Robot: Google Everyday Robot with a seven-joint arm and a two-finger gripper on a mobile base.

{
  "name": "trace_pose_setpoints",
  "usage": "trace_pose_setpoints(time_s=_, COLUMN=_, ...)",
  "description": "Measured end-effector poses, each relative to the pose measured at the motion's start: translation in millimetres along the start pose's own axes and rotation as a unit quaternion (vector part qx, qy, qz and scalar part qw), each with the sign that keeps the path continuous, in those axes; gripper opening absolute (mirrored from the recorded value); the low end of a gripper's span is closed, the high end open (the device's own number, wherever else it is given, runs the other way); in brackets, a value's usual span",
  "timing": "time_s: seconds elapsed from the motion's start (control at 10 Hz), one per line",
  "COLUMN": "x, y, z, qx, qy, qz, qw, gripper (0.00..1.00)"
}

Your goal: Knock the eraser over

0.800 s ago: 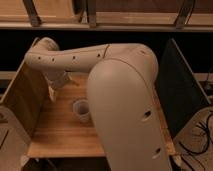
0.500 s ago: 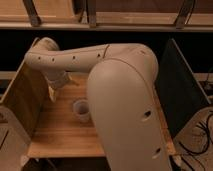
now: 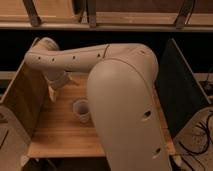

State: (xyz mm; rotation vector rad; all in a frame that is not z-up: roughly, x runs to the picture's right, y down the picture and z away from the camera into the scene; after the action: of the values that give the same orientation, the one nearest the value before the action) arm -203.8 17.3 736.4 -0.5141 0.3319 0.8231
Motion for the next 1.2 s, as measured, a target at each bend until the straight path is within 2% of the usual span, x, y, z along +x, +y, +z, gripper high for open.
trace_pose_setpoints(time_s=1.0, x=0.0, y=0.0, z=0.0, qx=0.000, qy=0.000, qz=0.000, qw=1.0000, gripper=0.79)
trace_pose_setpoints(time_s=1.2, x=0.0, y=0.0, z=-0.1, qx=0.000, qy=0.000, qz=0.000, qw=1.0000, gripper=0.66)
